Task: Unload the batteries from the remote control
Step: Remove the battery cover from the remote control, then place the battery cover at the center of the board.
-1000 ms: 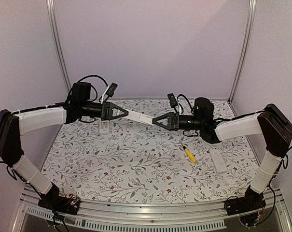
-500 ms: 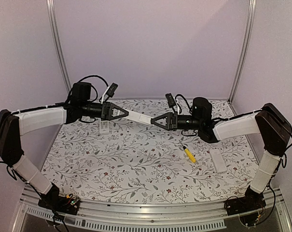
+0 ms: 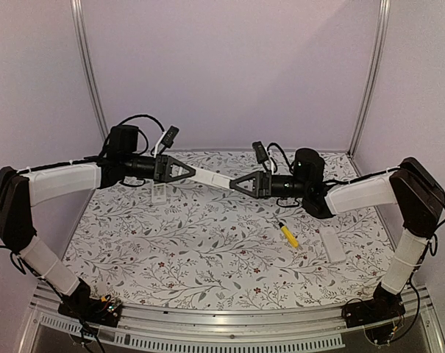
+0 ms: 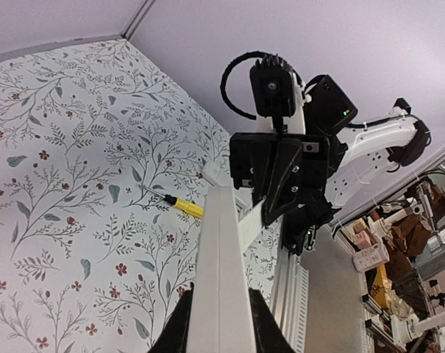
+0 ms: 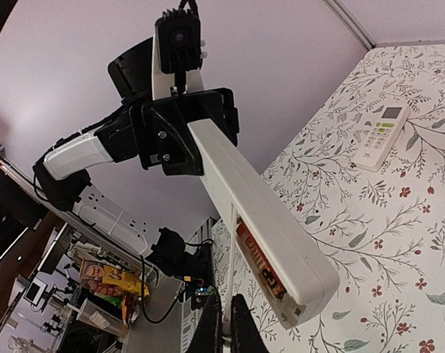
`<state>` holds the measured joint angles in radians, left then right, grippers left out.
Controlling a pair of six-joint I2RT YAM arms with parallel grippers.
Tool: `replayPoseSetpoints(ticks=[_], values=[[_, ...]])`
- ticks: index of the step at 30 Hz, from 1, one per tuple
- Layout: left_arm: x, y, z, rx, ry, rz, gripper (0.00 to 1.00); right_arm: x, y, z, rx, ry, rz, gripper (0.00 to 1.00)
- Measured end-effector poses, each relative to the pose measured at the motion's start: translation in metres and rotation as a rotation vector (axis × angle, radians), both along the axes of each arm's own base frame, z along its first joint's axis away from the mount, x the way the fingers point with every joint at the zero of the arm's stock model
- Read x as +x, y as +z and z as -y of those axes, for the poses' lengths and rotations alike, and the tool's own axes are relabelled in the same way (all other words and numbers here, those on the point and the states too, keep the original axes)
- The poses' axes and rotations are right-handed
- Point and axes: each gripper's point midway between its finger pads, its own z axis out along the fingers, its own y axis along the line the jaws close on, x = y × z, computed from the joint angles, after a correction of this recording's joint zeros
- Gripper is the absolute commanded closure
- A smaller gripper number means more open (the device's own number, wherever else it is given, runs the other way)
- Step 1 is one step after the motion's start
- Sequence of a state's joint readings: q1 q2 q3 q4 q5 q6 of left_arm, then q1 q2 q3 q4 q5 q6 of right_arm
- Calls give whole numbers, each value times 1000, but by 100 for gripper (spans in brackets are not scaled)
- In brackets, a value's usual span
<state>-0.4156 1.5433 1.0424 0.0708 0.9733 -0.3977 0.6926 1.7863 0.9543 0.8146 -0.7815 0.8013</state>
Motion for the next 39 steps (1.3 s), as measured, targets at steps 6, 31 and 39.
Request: replayPoseSetpoints(ticks=[6,31,39], values=[[9,0,-12,-16,30,-15,100,-2,5,12,5,-21,5,100],[26,-55,-8,146,98,-107,100,73,-48,129,-204,-471,-56,100],[5,-81,18,176,-8,-186,100,98,-97,161,-322,-604,-152,100]])
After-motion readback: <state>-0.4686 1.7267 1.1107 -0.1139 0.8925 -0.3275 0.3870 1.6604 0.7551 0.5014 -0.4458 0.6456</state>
